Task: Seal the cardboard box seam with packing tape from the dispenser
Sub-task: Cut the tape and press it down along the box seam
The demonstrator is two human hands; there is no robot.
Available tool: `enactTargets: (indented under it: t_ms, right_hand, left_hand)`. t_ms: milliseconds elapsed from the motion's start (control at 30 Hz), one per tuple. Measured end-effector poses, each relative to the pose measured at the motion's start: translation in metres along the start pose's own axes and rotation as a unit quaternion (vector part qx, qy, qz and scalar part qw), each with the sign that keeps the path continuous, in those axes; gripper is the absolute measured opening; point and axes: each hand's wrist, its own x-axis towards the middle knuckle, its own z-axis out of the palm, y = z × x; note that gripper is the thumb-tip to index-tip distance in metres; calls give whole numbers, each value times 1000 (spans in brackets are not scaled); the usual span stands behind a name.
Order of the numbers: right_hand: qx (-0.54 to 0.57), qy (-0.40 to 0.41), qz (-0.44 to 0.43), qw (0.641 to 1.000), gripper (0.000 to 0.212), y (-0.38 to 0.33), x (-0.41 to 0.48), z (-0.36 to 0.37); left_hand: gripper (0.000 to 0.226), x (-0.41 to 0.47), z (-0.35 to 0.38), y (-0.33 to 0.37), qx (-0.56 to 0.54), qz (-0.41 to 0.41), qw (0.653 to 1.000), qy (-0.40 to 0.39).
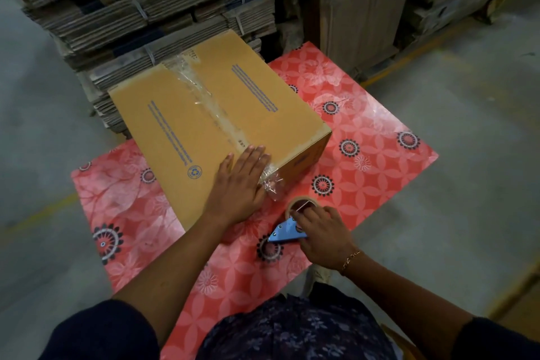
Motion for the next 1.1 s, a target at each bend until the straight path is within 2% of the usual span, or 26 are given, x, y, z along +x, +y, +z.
enactTargets:
  t_ms: [33, 67, 100, 133, 167, 200, 233, 267, 333, 400, 567, 700, 767, 867, 967, 1100]
  right_hand:
    - [75, 36, 50, 995, 38, -2, 2, -8]
    - [189, 65, 105, 974, 26, -5, 7, -17]
    - [340, 74, 169, 922, 17, -8, 14, -27]
    - [492, 64, 235, 836, 13, -10, 26, -37]
    - [597, 43, 296, 744, 13, -10, 38, -46]
    - [664, 15, 332, 670, 14, -9, 50, -52]
    - [697, -10, 347, 628, 17, -9, 60, -57]
    - [709, -24, 347, 613, 18, -10, 66, -59]
    - [702, -5, 325, 633, 6, -14, 71, -61]
    - [690, 24, 312, 652, 10, -15, 68, -60]
    - [706, 37, 336, 623, 4, -18, 65, -53]
    - [689, 55, 346, 635, 9, -20, 70, -47]
    - [691, 57, 337, 637, 3, -20, 71, -44]
    - [691, 56, 332, 640, 16, -19, 74, -40]
    - [707, 61, 325, 625, 21, -20, 76, -37]
    - [709, 63, 323, 624, 20, -20, 77, -35]
  left_hand:
    - [69, 0, 0, 0, 1, 0, 1000, 1]
    - [70, 0, 1, 0, 3, 1, 1000, 3]
    - [70, 0, 1, 0, 3, 2, 1000, 4]
    - [69, 0, 1, 0, 2, 3, 1000, 5]
    - [69, 0, 1, 0, 1, 3, 1000, 5]
    - [68, 0, 0, 0, 0, 5, 1000, 5]
    - [68, 0, 0, 0, -1, 7, 1000, 5]
    - [68, 0, -1, 0, -2, 10, 1000, 3]
    - [66, -1, -1, -1, -5, 13, 1000, 0]
    - [67, -1, -1, -1, -7, 14, 1000, -3]
    - [66, -1, -1, 0, -4, 15, 1000, -14]
    - [64, -2, -2, 1, -2, 25, 1000, 9]
    - [66, -4, -2, 2, 10, 57, 998, 34]
    - [61, -9, 0, 1, 10, 114, 991, 63]
    - [52, -11, 0, 0, 13, 157, 985, 69]
    - [42, -12, -1, -1, 15, 167, 983, 77]
